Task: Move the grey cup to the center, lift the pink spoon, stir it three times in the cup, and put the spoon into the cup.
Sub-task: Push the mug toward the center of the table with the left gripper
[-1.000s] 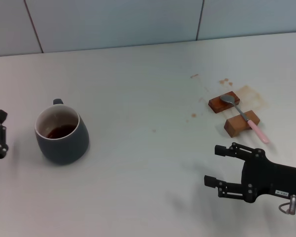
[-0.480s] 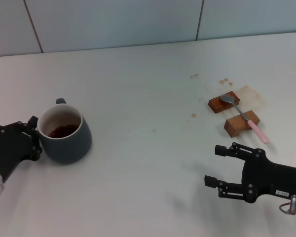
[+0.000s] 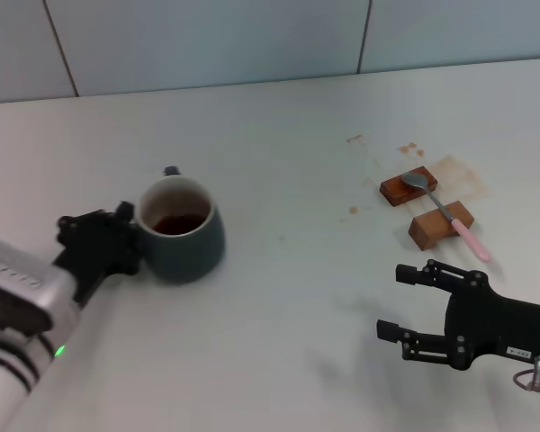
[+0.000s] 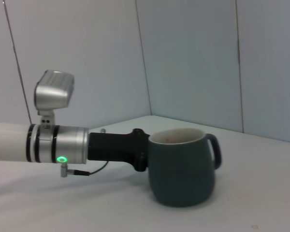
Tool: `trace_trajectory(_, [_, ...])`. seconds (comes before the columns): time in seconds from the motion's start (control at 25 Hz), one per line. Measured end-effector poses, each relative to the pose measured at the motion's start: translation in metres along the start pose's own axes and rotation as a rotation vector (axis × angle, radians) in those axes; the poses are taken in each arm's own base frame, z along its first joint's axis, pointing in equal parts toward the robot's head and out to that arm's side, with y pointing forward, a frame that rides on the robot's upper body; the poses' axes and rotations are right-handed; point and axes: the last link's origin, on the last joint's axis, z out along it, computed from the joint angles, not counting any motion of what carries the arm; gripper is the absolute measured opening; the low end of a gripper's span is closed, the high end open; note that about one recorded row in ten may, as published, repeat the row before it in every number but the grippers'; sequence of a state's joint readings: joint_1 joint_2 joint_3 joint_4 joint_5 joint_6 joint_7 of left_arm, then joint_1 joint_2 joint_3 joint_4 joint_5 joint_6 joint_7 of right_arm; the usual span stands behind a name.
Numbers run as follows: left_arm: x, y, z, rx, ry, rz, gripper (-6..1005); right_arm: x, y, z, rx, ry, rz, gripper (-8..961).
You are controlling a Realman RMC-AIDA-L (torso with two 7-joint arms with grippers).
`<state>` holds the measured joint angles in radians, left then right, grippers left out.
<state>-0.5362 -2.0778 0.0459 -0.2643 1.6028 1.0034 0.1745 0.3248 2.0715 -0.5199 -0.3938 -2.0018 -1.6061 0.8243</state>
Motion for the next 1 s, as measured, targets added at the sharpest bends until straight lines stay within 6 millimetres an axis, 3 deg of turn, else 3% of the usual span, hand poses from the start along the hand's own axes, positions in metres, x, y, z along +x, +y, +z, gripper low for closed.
trace_trajectory(0.36, [0.031, 0.044, 0.032, -0.077, -0.017, -0.013, -2, -0.002, -0.001, 0.0, -0.005, -0.002, -0.008, 818])
trace_trajectory(0.6, [0.045, 0.056, 0.042, -0.091, -0.017, -0.044, -1, -0.004, 0.0, 0.0, -0.016, -0.012, -0.01, 818])
trace_trajectory(0.76, [0.044, 0.053, 0.041, -0.072, -0.022, -0.07, -1, -0.005, 0.0, 0.0, -0.02, -0.016, -0.013, 818])
trace_trajectory(1.0, [0.031, 0.017, 0.023, -0.083, 0.033, -0.079, -1, -0.008, -0.006, -0.005, 0.021, -0.039, -0.01, 818])
